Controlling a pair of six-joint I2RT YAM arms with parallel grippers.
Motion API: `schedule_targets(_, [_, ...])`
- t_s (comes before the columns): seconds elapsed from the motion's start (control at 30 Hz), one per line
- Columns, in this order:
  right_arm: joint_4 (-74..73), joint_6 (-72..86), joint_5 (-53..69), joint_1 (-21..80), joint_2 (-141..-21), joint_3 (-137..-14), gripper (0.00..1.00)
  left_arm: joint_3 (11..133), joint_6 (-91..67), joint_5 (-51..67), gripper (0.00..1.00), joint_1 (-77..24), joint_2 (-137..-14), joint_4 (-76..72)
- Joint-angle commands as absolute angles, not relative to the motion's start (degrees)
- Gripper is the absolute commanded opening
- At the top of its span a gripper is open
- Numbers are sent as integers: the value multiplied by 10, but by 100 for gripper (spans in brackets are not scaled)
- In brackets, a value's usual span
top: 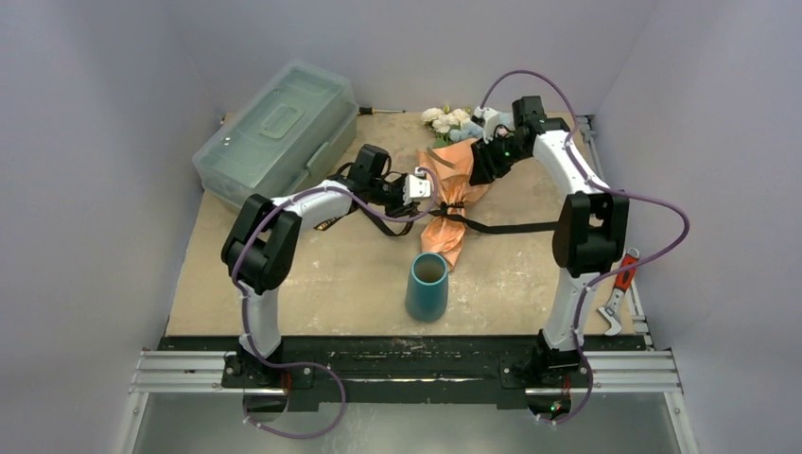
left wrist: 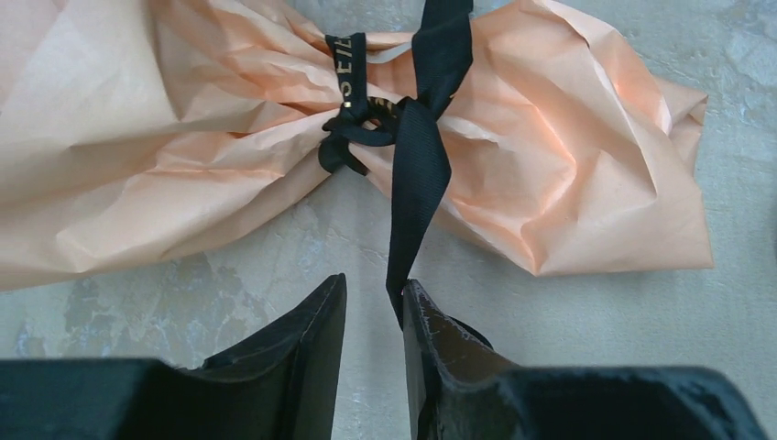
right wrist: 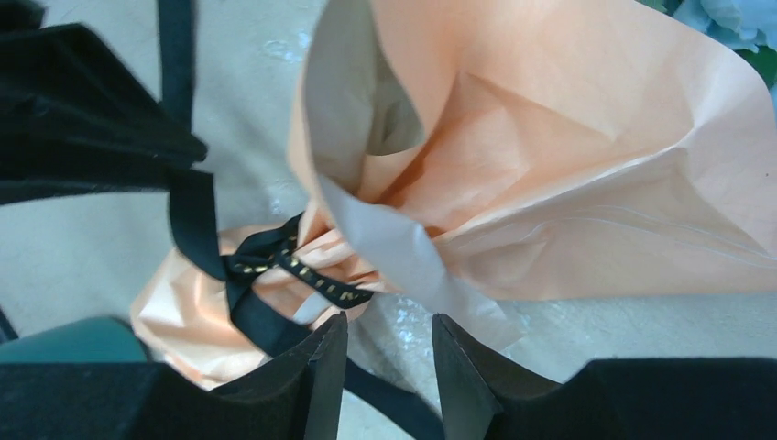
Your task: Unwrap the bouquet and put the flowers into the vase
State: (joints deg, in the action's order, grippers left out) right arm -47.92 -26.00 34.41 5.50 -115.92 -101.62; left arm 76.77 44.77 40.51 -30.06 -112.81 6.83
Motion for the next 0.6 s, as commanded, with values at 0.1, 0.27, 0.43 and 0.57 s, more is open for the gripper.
schedule_targets(0.1, [-545, -366, 395, 55, -1098, -1015, 44, 785, 404, 444, 35, -285, -1100, 40])
schedule_targets(0.27, [-544, -377, 421, 63, -1103, -1016, 43, 811, 226, 445, 32, -261, -1119, -75])
schedule_targets(0.43, [-534, -374, 432, 75, -1114, -1001, 40, 842, 66, 461, 27, -257, -1157, -156])
schedule_targets(0.57, [-498, -359, 424, 89, -1114, -976, 39, 829, 32, 464, 27, -276, -1165, -178])
